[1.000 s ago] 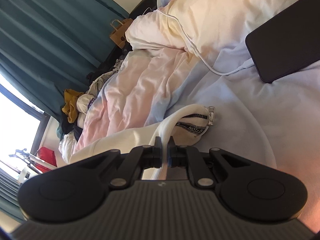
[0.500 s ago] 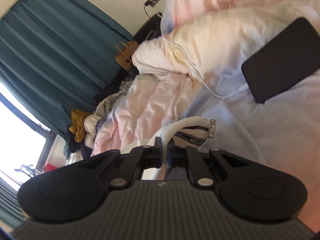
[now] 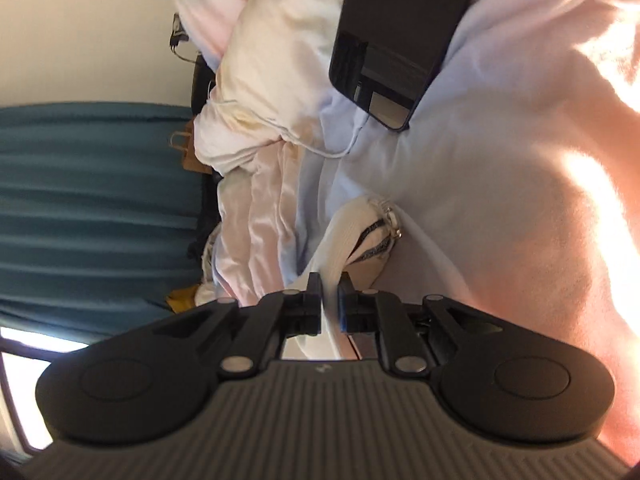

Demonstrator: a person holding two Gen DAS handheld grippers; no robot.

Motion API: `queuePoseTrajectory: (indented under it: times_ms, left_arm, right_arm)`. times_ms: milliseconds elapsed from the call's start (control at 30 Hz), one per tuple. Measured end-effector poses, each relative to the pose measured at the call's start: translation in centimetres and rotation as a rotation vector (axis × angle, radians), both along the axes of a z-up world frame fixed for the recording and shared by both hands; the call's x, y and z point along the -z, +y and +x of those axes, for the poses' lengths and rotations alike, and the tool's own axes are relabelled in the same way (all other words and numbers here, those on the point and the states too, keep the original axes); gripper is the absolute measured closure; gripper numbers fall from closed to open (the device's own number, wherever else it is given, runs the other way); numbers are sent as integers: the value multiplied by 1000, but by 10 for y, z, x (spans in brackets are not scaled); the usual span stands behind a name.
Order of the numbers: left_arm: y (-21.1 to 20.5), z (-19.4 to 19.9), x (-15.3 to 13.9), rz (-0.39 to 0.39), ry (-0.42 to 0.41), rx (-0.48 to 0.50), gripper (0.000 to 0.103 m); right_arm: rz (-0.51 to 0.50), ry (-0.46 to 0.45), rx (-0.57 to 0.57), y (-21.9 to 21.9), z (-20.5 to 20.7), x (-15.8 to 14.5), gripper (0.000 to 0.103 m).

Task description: Fold clothes

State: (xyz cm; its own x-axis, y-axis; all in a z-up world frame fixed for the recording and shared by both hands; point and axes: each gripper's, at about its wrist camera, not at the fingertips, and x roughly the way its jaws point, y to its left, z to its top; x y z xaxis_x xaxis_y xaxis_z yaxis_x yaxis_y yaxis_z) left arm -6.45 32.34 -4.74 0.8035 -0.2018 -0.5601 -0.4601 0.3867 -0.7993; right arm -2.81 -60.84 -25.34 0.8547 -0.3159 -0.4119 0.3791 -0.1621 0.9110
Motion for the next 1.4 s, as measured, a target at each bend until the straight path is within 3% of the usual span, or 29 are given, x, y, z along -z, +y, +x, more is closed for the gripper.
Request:
queuePoseTrajectory:
  times_ms: [133, 233, 367, 500, 667, 767, 867, 933, 1067, 1200, 1300, 1367, 1400]
  left_arm:
    - [-1, -1, 1, 16, -11, 5, 88]
    - [-3, -1, -1, 42, -15, 11, 88]
    - [-6, -2, -5, 82, -18, 24, 88]
    - [-6, -3, -5, 78, -24, 28, 88]
    - [-7, -5, -8, 82, -34, 34, 88]
    - [-8, -6, -9, 86, -40, 35, 88]
    - [-8, -5, -11, 95, -42, 44, 88]
    - [-8, -5, -12, 101, -44, 50, 88]
    - [-5, -6, -11, 104, -38, 47, 88]
    - [-1, -5, -10, 93, -15, 51, 87]
    - [0, -5, -9, 86, 5, 53, 85]
    - [0, -7, -12, 97, 4, 61, 77]
    - [0, -8, -14, 107, 1, 67, 64]
  right_arm:
    - [32, -50, 1, -8, 6, 13, 69]
    - [25, -69, -23, -17, 18, 19, 67]
    - [-46, 47, -72, -29, 31, 18, 69]
    - [-202, 76, -91, -26, 34, -6, 88]
    - [-407, 111, -116, -21, 38, -38, 92]
    - [-580, -14, -79, -9, 23, -70, 93]
    - [-655, -18, 6, 1, 9, -89, 93]
    - [-583, 86, 65, 3, 2, -88, 93]
    - [-271, 261, 117, -4, -14, -52, 93]
    - [-152, 364, 80, -19, -14, -22, 92]
    - [-131, 312, 93, -21, -18, -18, 91]
    - [-167, 276, 98, -15, -19, -28, 91]
    - [-188, 260, 99, -11, -19, -33, 90]
